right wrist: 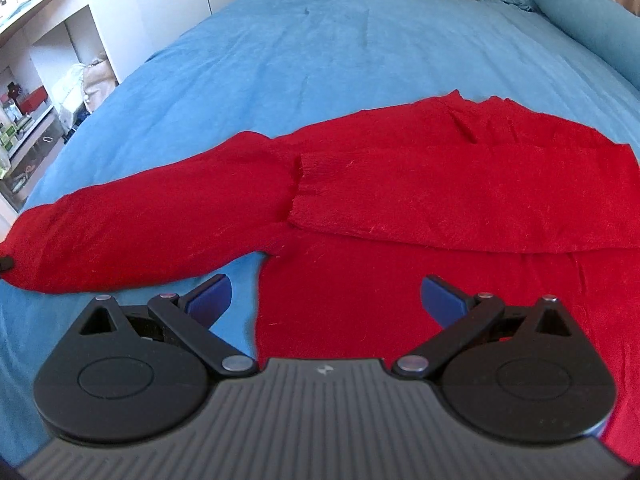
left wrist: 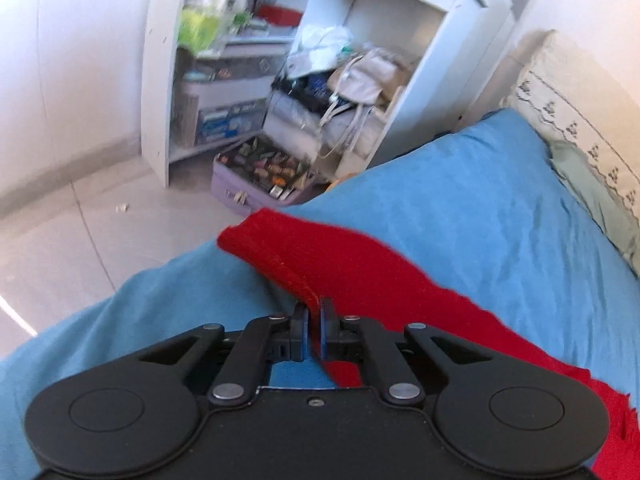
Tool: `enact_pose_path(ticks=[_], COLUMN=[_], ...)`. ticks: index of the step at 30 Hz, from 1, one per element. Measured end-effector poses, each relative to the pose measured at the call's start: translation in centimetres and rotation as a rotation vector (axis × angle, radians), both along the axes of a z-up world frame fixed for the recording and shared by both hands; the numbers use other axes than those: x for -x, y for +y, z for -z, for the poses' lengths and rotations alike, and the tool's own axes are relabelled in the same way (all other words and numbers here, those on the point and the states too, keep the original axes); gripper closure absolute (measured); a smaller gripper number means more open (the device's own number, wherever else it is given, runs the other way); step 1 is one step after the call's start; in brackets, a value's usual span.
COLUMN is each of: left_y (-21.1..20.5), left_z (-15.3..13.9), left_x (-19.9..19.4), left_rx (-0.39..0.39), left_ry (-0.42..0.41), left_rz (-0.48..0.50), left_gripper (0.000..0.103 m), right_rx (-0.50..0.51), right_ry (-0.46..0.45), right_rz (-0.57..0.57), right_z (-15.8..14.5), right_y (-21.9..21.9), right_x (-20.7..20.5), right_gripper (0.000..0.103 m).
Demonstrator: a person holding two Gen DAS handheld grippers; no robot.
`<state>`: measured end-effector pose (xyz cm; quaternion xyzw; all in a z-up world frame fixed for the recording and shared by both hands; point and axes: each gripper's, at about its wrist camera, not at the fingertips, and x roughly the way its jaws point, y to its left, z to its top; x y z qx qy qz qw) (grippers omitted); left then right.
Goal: Fold small clothes
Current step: 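Grasp the other sleeve cuff with the left tool, then lay the sleeve cuff across the sweater body with the left tool and release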
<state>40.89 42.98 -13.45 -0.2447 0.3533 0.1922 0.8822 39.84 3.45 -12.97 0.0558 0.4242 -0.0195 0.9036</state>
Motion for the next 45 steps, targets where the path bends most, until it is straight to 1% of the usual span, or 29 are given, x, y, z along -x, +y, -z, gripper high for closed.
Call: enact_pose_path(ticks=[4,8,11,13,14,16,18,21,23,25,27,30,33,37,38,39,40,41,43,45], left_y=[-2.8,-8.0,-13.4,-18.1,-20.0,-24.9,-30.0,-37.1,-41.2,-45.1,-47.6,-50.2,-52.3,-53.2,-53.1,-53.0,-53.1,-52.8,-51.6,-50.2], left_z=[-3.1,-6.6,-9.4,-11.1,-11.6,-12.5,-12.8,-12.2,-11.1,-9.1,-6.7,-3.1,-0.2,1.7,1.7,1.7,1.7,1.5,0.6,-0.5], left_x=[-0.5,-2.1,-3.5,-4.4,-4.6,-5.1,-5.5,-5.6,-5.5,-5.3,-5.4,-5.7,-5.3,-4.9,-4.7,-4.6,-4.5,-4.1,-3.1,-2.5], left_rx=[-0.062,-0.098,-0.115,-0.109,-0.105,-0.087,-0.068,-0.049,-0.042,-0.063,-0.082,-0.096,-0.117,-0.132,-0.131,-0.131,-0.127,-0.124,-0.14,-0.177], left_ry=[-0.064,-0.126,-0.183,-0.221,-0.235,-0.259,-0.275,-0.263,-0.241,-0.203,-0.153,-0.069,0.001,0.054,0.057,0.059,0.062,0.058,0.02,0.006], left_rz=[0.046,0.149,0.245,0.328,0.358,0.447,0.53,0.647,0.707,0.761,0.8,0.842,0.869,0.879,0.878,0.879,0.879,0.875,0.849,0.822], left_gripper=[0.098,0.099,0.099,0.099,0.099,0.099,0.099,0.099,0.099,0.099,0.099,0.099,0.099,0.097,0.093,0.084,0.051,0.021,0.002,0.002], right_rx=[0.007,0.0,-0.004,-0.009,-0.011,-0.016,-0.026,-0.023,-0.016,-0.011,-0.017,-0.027,-0.033,-0.044,-0.046,-0.048,-0.049,-0.049,-0.05,-0.05], right_ry=[-0.009,-0.022,-0.031,-0.038,-0.045,-0.057,-0.07,-0.085,-0.093,-0.096,-0.094,-0.076,-0.066,-0.056,-0.055,-0.055,-0.056,-0.057,-0.061,-0.067], right_rz=[0.0,0.028,0.058,0.077,0.085,0.104,0.123,0.153,0.168,0.18,0.189,0.204,0.204,0.186,0.179,0.17,0.163,0.157,0.144,0.131], right_z=[-0.1,-0.9,-1.6,-2.4,-2.7,-3.5,-4.1,-4.8,-5.1,-5.2,-5.0,-4.3,-3.6,-2.6,-2.5,-2.4,-2.4,-2.4,-2.6,-2.9], right_y=[-1.1,-3.7,-6.4,-8.6,-9.7,-12.5,-15.2,-19.6,-22.6,-25.2,-27.9,-31.1,-33.3,-35.1,-35.2,-35.3,-35.3,-35.3,-35.1,-34.8], right_x=[-0.2,-0.4,-0.4,-0.4,-0.3,0.0,0.4,1.3,2.1,2.8,3.5,4.3,4.9,5.1,4.9,4.8,4.8,4.7,4.6,4.3], right_gripper=[0.0,0.0,0.0,0.0,0.0,0.0,0.0,0.0,0.0,0.0,0.0,0.0,0.0,0.0,0.0,0.0,0.0,0.0,0.0,0.0])
